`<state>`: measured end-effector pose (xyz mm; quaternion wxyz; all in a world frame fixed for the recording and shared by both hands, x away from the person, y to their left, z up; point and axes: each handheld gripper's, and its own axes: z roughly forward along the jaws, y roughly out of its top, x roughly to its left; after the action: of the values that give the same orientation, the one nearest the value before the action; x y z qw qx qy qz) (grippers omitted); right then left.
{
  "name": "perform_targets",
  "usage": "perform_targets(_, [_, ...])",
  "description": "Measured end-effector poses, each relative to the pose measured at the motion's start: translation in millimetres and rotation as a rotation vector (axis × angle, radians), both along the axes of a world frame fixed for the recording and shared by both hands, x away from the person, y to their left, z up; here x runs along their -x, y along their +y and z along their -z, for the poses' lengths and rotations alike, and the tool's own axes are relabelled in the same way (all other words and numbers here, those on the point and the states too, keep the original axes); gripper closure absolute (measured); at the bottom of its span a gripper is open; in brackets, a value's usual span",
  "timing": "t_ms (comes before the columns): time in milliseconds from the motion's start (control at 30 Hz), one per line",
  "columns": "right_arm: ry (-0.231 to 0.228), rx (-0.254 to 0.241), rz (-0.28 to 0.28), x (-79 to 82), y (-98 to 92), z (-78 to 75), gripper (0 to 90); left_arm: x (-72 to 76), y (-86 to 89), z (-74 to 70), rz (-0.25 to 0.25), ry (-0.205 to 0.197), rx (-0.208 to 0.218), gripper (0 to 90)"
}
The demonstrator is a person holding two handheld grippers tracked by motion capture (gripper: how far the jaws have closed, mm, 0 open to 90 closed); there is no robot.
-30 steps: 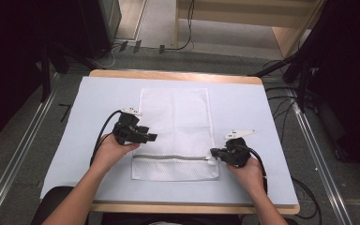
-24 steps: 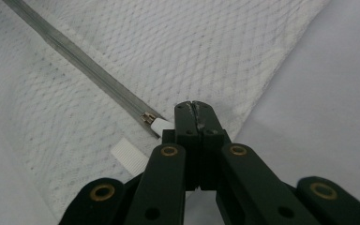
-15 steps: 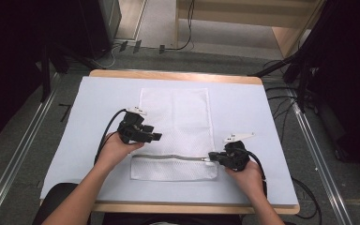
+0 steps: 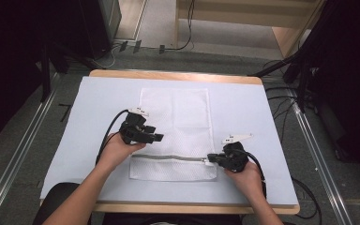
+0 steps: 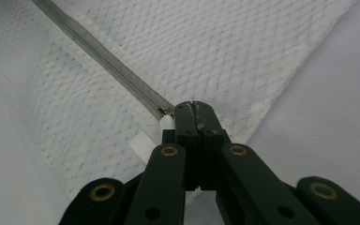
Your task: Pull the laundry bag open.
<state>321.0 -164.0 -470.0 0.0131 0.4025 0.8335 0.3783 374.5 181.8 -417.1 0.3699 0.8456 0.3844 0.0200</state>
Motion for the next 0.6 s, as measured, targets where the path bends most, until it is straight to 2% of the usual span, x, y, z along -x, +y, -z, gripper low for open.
perform_targets(233, [-0.017, -0.003, -0.033, 5.2, 9.0, -2.9, 90.0, 1.6, -4.4, -0.6, 0.012, -0.007, 0.002, 47.1])
perform_targets(467, [-0.032, -0.012, -0.047, 2.9, 17.8, -3.9, 90.0, 4.5, -9.5, -1.7, 0.027, -0.018, 0.004, 47.3])
perform_targets(600, [-0.064, -0.009, -0.058, 2.1, 21.7, -5.2, 90.0, 6.6, -14.1, -1.6, 0.041, -0.019, 0.004, 47.3])
